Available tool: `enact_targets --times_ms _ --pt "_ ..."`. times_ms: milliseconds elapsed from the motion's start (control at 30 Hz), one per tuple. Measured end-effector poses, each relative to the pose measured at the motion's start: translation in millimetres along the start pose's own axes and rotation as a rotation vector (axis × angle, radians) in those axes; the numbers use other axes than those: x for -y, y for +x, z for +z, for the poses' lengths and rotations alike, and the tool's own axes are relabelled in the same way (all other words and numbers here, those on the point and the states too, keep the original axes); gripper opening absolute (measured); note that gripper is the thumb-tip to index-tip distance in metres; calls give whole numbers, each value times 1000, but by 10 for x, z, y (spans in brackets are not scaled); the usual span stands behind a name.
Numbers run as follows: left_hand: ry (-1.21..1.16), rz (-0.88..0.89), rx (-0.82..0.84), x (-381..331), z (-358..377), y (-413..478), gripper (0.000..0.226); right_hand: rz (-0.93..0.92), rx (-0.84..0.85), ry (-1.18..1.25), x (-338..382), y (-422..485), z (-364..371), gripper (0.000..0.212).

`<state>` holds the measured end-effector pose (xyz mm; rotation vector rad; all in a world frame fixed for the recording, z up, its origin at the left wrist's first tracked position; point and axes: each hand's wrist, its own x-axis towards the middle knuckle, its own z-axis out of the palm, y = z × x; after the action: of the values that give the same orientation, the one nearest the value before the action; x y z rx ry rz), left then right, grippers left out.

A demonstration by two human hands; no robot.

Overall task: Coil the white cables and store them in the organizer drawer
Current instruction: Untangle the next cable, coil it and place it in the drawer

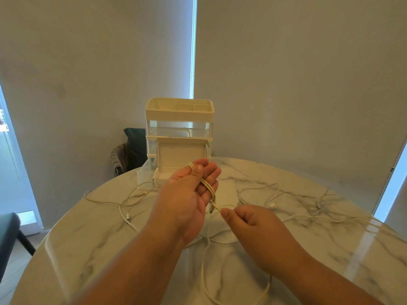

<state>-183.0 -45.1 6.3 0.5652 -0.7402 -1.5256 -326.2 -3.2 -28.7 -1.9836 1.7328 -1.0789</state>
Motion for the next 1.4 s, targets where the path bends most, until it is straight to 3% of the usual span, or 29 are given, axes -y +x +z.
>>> enact_targets --times_ms 167,433,500,600,667,733,833,900,967,1067,1233,1400 --pt "-148 -91 -49 -98 -46 36 21 -23 15 -63 25 0 -6 52" --pt "16 18 -35 -6 -81 65 21 -40 2 -19 12 -9 -10 48" --pt "140 107 -15 15 -75 53 20 -43 56 49 15 -33 -30 35" --pt "566 372 86 90 -80 -5 23 75 202 334 39 -71 -50 21" --pt "832 517 193 157 -85 -59 26 242 268 650 63 -70 -75 21" --pt "989 541 293 202 -81 -92 30 311 307 819 78 -57 -114 28" --pt "1143 533 402 232 -84 -79 31 301 315 855 72 -40 -173 44" --pt "1197 523 411 259 -89 -52 25 241 280 752 81 -38 -221 44" --pt "1097 431 356 299 -73 -61 20 120 205 495 74 -42 -267 30" --pt "616 133 169 297 -6 -67 18 42 81 240 53 -30 -299 22" --pt "184 -12 -5 191 -7 -4 22 144 102 249 -10 -30 -180 27" --pt "31 -82 33 131 -16 -15 26 -32 204 232 32 -52 -88 20"
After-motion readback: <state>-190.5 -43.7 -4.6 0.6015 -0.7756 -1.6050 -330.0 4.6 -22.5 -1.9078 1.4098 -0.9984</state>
